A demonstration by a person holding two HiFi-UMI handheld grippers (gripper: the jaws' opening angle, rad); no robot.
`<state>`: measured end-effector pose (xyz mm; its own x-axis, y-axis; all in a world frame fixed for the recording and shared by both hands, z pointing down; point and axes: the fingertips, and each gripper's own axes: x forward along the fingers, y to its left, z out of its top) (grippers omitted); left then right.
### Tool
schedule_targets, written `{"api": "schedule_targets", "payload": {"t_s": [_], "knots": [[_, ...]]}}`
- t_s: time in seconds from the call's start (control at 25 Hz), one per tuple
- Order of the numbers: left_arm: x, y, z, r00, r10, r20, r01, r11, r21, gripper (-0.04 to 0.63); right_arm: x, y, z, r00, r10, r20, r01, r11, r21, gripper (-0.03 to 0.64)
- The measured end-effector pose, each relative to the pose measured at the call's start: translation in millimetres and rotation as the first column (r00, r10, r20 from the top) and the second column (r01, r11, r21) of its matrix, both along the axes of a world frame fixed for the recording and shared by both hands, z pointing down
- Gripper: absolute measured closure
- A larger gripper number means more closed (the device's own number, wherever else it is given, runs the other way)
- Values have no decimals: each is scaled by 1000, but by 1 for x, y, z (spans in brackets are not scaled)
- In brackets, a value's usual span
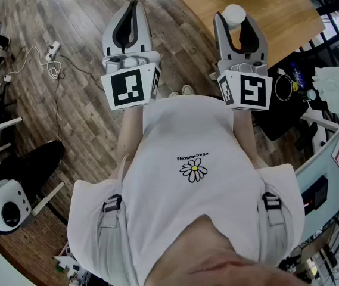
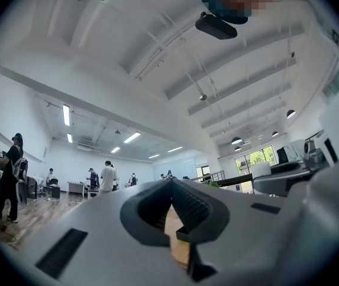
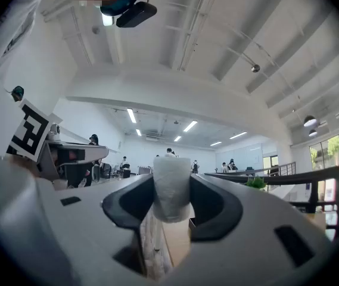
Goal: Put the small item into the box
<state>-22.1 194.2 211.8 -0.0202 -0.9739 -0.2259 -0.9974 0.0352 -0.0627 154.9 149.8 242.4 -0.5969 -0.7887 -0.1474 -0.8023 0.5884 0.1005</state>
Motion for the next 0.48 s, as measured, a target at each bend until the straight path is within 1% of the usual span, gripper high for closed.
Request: {"api": "schedule_targets", "payload": {"t_s": [0.28, 0.48], "knots": [[7, -16, -4, 1000, 13, 8, -13, 1000, 3, 581, 5, -17, 1, 1000, -2, 14, 2, 1000, -12, 433], [6, -25, -1, 1000, 6, 1, -6, 1000, -6, 581, 1, -25, 2, 998, -50, 50, 51, 998, -31, 433]]}}
